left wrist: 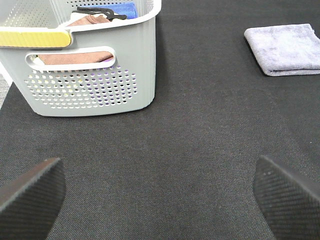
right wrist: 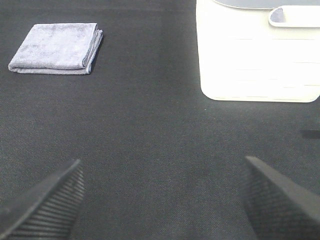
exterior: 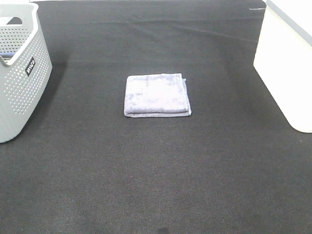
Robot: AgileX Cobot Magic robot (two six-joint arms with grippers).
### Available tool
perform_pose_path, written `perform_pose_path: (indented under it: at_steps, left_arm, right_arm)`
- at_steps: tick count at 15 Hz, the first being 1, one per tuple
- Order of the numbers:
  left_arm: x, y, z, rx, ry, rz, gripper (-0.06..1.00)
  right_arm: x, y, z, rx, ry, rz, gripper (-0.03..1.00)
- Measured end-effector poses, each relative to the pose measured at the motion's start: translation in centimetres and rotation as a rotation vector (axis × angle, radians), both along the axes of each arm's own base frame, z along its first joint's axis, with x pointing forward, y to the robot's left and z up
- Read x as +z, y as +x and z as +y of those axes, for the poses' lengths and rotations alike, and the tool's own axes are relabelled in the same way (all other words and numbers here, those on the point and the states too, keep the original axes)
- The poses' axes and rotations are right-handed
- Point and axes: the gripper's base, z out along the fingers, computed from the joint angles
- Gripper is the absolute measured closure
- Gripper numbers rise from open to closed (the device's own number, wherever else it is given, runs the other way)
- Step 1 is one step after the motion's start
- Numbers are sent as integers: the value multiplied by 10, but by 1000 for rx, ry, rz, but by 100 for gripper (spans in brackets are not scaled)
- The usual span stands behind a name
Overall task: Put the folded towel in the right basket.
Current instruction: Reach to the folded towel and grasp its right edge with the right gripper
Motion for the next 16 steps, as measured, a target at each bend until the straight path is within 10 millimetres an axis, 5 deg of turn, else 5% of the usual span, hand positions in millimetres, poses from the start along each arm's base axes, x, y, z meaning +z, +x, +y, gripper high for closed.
perform_pose_path:
  at_steps: [6, 9, 12, 16]
  left_arm:
    - [0, 0, 0, 0, 0, 0, -2]
    - [0, 0, 0, 0, 0, 0, -2]
    - [0, 0, 0, 0, 0, 0, -2]
    - [0, 0, 0, 0, 0, 0, -2]
  right_arm:
    - [1, 0, 0, 1, 2, -1, 17]
    - [19, 17, 2, 11, 33, -9, 21]
    - [51, 55, 1, 11, 47, 16, 21]
    - [92, 141, 0, 21, 61, 159, 21]
